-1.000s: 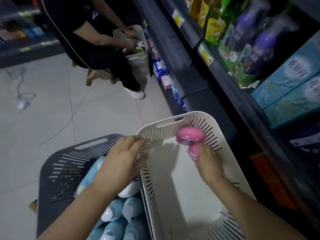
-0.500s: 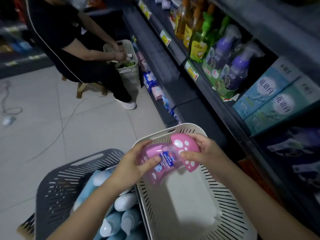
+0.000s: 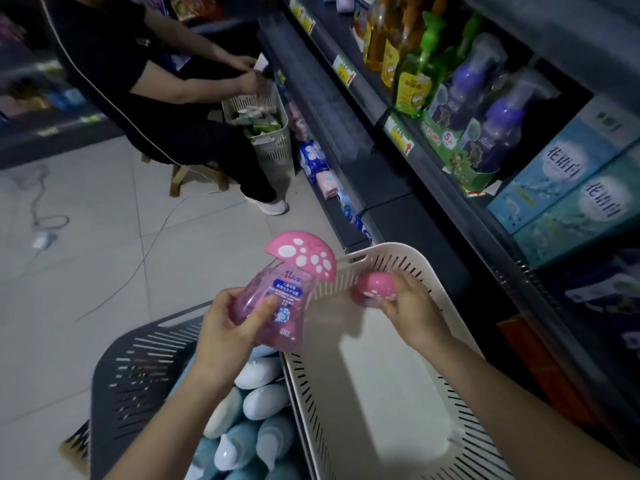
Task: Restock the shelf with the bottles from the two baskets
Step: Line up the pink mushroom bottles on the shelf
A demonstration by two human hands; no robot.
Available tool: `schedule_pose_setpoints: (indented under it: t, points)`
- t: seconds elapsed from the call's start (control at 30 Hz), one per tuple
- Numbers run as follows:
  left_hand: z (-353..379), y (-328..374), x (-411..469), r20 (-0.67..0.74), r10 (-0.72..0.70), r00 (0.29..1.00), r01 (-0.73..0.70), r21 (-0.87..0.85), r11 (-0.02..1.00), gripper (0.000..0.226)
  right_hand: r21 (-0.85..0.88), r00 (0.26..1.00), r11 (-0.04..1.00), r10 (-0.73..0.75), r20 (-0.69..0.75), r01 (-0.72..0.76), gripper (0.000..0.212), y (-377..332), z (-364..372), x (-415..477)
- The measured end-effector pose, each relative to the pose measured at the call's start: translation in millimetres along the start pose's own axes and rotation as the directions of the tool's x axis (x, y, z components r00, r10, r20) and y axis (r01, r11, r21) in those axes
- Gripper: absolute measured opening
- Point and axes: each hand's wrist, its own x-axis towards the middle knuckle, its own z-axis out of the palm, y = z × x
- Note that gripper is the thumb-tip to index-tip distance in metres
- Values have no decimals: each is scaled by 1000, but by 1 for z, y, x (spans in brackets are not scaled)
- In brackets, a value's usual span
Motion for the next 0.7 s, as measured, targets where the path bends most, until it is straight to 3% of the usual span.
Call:
schedule_pose_setpoints:
  t: [0.17, 0.3, 0.7]
  points:
    - [-3, -7, -8, -53, 9, 999, -9, -7, 1000, 60, -189, 995, 977, -97, 4, 96, 61, 10, 22, 18]
    - [-2, -13, -13, -78, -10, 997, 6, -42, 999, 52, -290, 997, 954, -77, -6, 72, 54, 17, 37, 27]
    - [2, -4, -53, -149, -16, 989, 4, -83, 997, 34, 148, 997, 987, -66, 41, 59, 51, 12, 0, -11]
